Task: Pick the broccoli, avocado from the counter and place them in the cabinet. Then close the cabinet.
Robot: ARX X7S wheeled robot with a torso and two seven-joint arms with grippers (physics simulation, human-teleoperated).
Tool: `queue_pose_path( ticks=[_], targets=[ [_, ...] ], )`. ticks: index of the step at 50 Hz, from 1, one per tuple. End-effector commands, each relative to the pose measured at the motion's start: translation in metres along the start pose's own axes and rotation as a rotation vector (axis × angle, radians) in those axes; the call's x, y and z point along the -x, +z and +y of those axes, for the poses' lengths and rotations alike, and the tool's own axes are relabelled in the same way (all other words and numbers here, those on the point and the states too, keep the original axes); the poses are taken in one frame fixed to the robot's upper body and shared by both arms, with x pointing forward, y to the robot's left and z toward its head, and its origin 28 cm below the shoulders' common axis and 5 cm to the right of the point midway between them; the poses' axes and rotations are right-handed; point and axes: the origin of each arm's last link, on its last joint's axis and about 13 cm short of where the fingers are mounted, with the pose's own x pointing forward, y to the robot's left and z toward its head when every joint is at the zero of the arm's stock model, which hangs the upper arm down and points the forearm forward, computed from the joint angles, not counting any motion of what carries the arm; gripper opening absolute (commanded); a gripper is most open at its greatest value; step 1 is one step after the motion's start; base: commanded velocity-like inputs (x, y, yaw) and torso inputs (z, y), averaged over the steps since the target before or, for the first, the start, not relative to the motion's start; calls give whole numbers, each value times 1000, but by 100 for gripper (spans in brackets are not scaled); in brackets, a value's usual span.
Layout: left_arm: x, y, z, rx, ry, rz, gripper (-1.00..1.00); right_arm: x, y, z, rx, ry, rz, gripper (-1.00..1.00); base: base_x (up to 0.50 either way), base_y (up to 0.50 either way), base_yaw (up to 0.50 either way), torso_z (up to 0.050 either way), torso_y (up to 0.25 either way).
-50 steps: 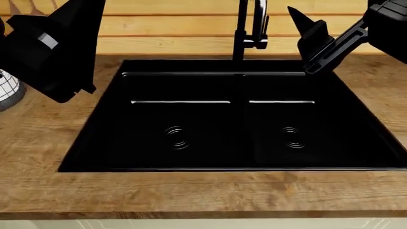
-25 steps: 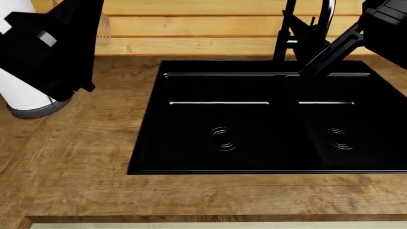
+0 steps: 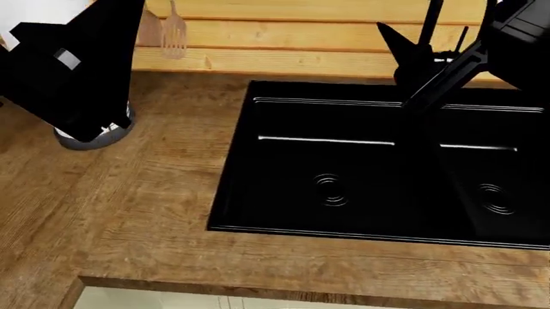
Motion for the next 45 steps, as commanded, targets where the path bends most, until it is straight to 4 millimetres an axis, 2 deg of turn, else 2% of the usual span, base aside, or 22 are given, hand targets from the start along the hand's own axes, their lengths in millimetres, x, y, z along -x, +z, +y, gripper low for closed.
queue_pose_path(
  ticks=[1, 13, 24, 39, 45],
  targets=[
    [0, 0, -1, 0, -3, 0, 100, 0, -1, 1, -6, 10, -1, 100, 255, -241, 0, 0, 0],
    [-1, 0, -1, 0, -5, 2, 100, 1, 1, 2, 8, 20, -7, 100, 335, -224, 0, 0, 0],
    [0, -1, -1, 1, -4, 1, 100, 2, 2, 2, 19, 23, -2, 100, 335, 44, 0, 0, 0],
    [1, -4, -1, 8, -1, 0, 100, 3, -2, 3, -15, 40, -2, 100, 5, 0, 0, 0, 0],
    [8, -1, -2, 46, 42, -37, 100, 7, -5, 4, -18, 34, 2, 100, 0, 0, 0, 0, 0]
  ],
)
